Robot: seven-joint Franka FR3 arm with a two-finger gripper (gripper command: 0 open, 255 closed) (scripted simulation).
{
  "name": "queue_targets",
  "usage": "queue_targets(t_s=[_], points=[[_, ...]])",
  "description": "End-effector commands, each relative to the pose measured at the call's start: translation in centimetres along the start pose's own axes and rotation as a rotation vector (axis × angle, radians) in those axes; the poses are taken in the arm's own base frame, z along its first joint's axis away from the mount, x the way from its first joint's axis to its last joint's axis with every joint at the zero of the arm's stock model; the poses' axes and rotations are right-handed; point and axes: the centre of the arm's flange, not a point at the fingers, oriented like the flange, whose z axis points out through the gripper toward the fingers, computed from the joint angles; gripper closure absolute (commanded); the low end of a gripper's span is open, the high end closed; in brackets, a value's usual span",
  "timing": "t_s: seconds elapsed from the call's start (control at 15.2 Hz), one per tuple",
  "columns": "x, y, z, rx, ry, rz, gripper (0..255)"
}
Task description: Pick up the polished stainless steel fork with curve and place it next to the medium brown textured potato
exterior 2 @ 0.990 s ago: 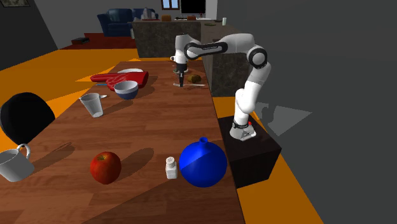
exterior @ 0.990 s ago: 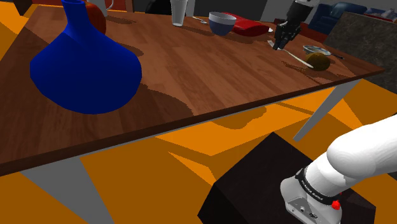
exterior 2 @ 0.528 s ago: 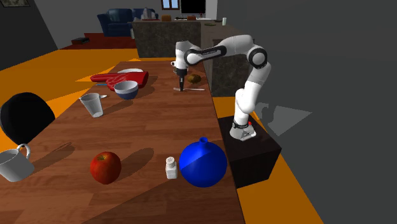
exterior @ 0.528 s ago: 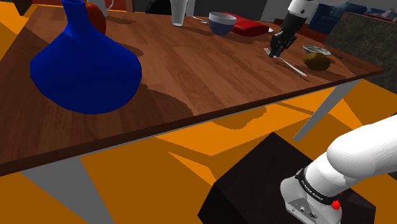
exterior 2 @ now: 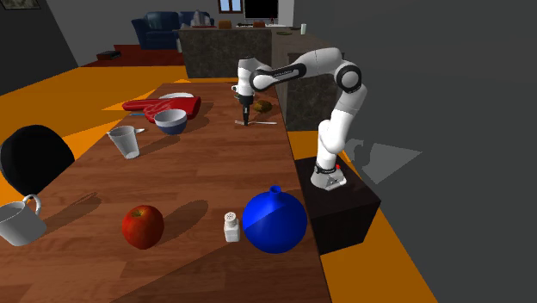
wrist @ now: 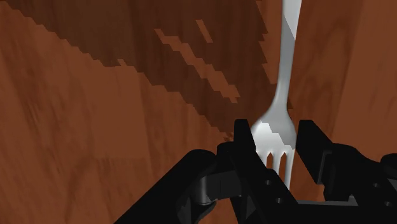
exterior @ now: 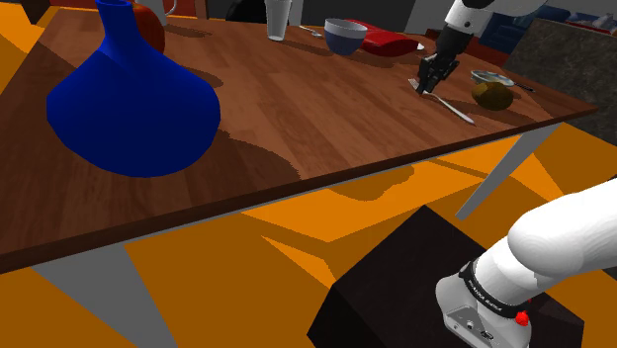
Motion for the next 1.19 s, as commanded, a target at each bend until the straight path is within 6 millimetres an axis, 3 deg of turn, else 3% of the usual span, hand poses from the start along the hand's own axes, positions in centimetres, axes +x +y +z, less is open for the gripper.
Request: queue_targets(t_s=[0.0, 0.07, 0.4, 0.66, 1.12], points=[[0.0, 0.0, 0.0, 0.0, 0.0, 0.0, 255], [0.0, 0.0, 0.0, 0.0, 0.0, 0.0, 0], [0.0, 0.0, 0.0, 0.0, 0.0, 0.0, 0], [0.0, 0.0, -5.0, 0.0, 0.0, 0.0, 0], [0.0, 0.0, -5.0, 0.0, 0.0, 0.0, 0]])
